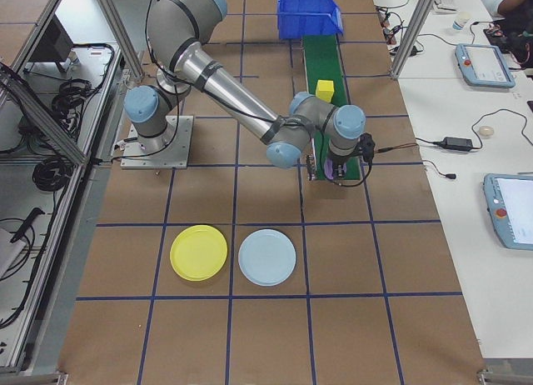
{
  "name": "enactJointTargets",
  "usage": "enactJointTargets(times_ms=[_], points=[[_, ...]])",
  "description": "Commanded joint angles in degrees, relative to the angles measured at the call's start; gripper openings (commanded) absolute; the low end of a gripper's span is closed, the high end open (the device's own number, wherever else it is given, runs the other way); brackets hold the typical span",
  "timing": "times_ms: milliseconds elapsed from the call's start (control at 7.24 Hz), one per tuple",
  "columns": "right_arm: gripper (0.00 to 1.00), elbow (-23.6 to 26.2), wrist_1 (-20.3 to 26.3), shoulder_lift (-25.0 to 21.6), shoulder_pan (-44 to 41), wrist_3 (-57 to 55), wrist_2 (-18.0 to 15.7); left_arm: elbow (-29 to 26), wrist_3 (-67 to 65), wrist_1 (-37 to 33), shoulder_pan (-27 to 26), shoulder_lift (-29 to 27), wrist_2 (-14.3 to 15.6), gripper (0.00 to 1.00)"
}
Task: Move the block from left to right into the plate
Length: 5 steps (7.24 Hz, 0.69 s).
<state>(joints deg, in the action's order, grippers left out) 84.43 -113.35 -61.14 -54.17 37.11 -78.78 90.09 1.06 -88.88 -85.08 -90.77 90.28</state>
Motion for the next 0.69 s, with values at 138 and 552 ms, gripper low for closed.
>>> enactJointTargets(times_ms=[138, 552], points=[[0.28, 3.5, -0.1, -0.4, 18.9, 22.4, -4.4, 0.1, -0.4, 0.0, -0.3, 0.0, 0.0, 1.0], [0.29, 8.2, -3.5, 0.7, 25.5, 29.8, -9.0, 0.1, 0.0, 0.0, -0.2, 0.1, 0.0, 1.0]])
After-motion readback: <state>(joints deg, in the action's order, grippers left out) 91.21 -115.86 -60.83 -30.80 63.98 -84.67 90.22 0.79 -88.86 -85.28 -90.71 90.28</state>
